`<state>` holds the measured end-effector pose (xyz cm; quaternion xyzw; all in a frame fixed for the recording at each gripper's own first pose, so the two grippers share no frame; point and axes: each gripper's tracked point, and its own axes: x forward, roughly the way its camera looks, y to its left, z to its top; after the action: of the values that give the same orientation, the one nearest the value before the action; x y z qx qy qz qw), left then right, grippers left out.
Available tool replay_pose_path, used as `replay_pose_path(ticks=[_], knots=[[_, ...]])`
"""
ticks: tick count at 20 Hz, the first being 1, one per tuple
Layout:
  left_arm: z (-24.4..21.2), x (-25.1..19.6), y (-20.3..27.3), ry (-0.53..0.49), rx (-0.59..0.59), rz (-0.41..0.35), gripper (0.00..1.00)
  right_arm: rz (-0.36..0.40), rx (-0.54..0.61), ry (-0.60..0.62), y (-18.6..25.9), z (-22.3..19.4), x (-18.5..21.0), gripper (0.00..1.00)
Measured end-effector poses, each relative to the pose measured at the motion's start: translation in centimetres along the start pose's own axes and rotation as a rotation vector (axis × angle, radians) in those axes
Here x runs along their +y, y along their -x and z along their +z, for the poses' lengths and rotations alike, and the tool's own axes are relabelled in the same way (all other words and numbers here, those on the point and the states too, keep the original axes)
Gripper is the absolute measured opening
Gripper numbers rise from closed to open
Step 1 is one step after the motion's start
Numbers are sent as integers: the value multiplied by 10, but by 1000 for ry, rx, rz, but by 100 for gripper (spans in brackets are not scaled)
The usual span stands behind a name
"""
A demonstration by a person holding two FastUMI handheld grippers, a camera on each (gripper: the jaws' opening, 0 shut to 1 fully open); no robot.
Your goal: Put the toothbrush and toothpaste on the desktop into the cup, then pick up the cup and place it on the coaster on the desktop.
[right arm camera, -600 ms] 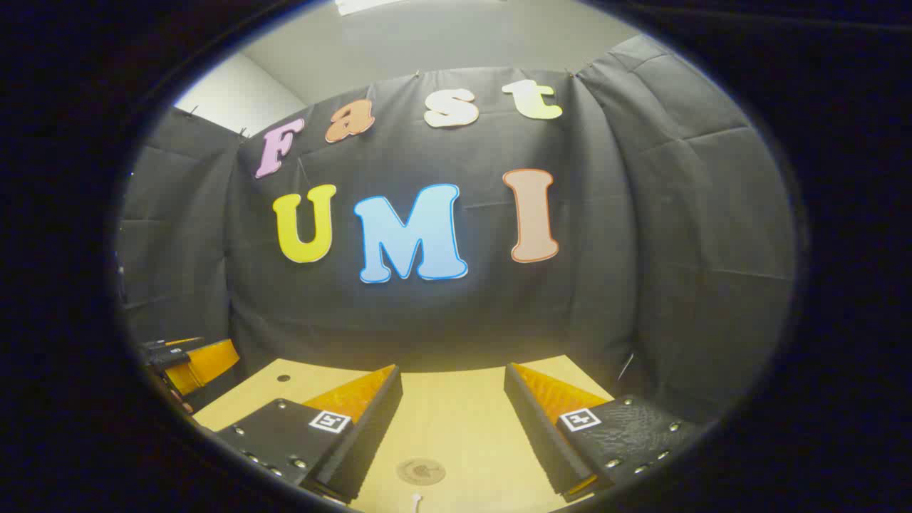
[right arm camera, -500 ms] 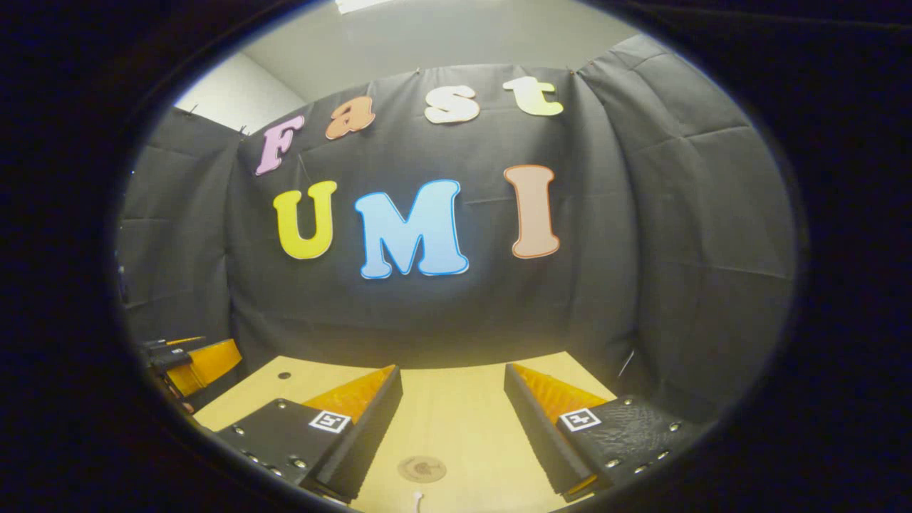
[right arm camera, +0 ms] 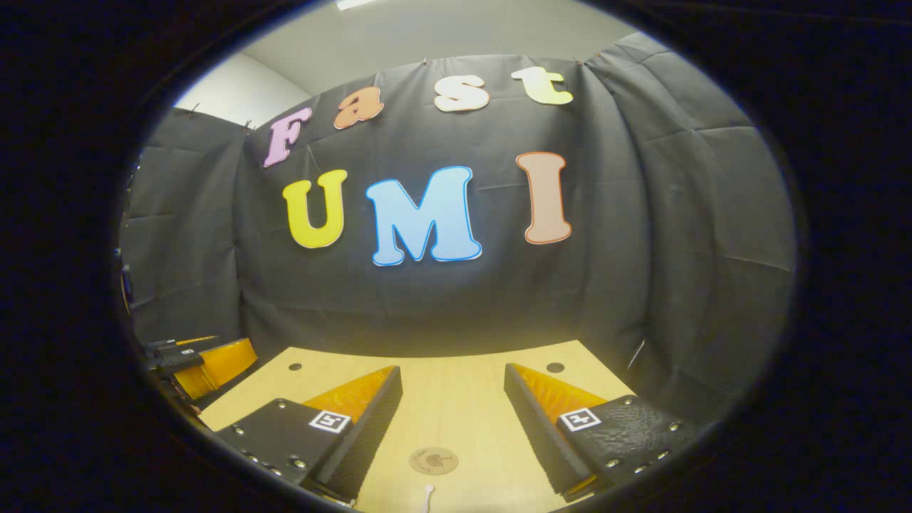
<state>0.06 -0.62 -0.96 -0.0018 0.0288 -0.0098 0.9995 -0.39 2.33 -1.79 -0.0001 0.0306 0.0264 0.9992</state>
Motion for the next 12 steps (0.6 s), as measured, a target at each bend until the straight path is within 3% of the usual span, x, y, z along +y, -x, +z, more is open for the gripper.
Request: replay_pose_path(ticks=[3, 7, 12], knots=[[-6, -1, 0, 6, 26, 3, 99, 13, 14, 2, 1, -5, 4, 91], [-18, -6, 0, 6, 74, 13, 93, 23, 44, -11, 0, -15, 8, 91], [-50, -16, -1, 4, 174, 6, 95, 11, 150, -25, -2, -48, 7, 91]])
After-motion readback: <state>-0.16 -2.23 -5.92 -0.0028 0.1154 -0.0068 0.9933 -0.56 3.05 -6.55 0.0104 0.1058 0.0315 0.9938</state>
